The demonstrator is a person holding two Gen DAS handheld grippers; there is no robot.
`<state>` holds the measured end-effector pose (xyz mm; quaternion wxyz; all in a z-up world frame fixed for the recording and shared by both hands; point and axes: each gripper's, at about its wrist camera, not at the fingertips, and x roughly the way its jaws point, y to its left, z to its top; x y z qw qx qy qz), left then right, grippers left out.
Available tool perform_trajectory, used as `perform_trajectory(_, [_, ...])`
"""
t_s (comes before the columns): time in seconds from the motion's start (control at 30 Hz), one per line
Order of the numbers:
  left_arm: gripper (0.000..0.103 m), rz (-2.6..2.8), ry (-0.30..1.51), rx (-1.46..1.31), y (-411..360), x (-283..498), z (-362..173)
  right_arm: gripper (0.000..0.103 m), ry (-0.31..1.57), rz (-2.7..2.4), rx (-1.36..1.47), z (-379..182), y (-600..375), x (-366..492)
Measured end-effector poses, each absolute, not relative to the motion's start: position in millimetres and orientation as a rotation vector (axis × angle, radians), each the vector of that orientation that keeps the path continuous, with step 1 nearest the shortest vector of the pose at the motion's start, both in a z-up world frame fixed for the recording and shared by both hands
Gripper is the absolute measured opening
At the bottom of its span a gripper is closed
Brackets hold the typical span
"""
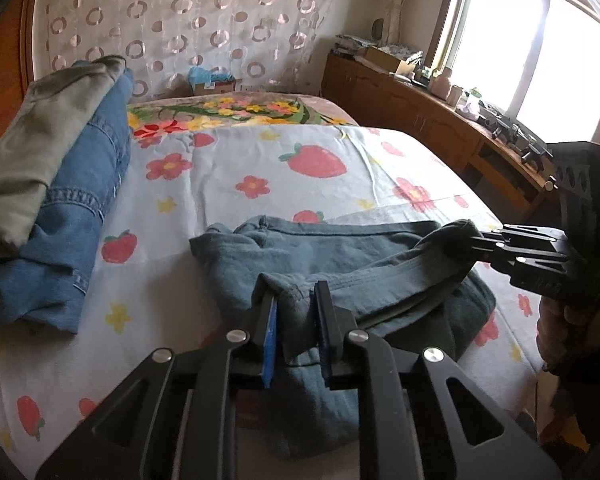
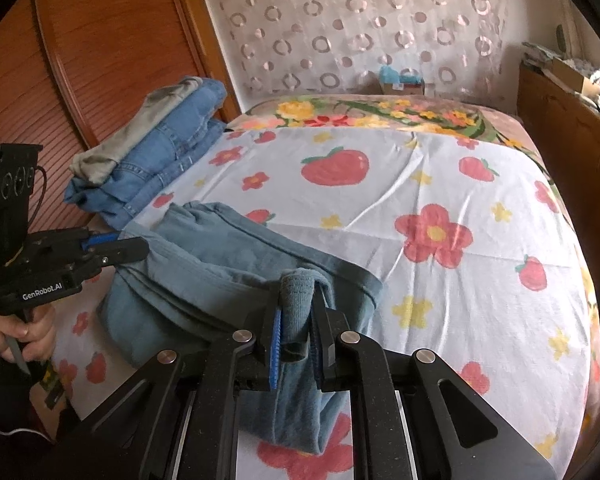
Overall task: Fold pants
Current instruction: 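Open the right gripper and release the folded shorts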
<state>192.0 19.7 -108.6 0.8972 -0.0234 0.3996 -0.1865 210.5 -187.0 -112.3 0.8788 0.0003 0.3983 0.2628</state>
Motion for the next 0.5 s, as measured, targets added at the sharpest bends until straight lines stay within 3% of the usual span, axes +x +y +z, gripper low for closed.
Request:
perform_trajectory(0.23, [0.028, -0.38, 0.866, -0.021, 15.9, 195.6, -123.5, 0.013, 0.848, 0.534, -0.012, -120.4, -185.6, 214.0])
perform_trajectory(0.33, [0.03, -0.374, 0.852, 0.011, 12.2, 193.0, -124.1, 0.019, 0.842, 0.521, -0.019, -119.2, -186.4, 214.4])
perform_trajectory(0.5, [0.031, -0.366, 0.843, 0.01, 12.1, 193.1, -125.6, 0.044, 0.829, 0.492, -0.03, -114.4, -193.2, 211.6])
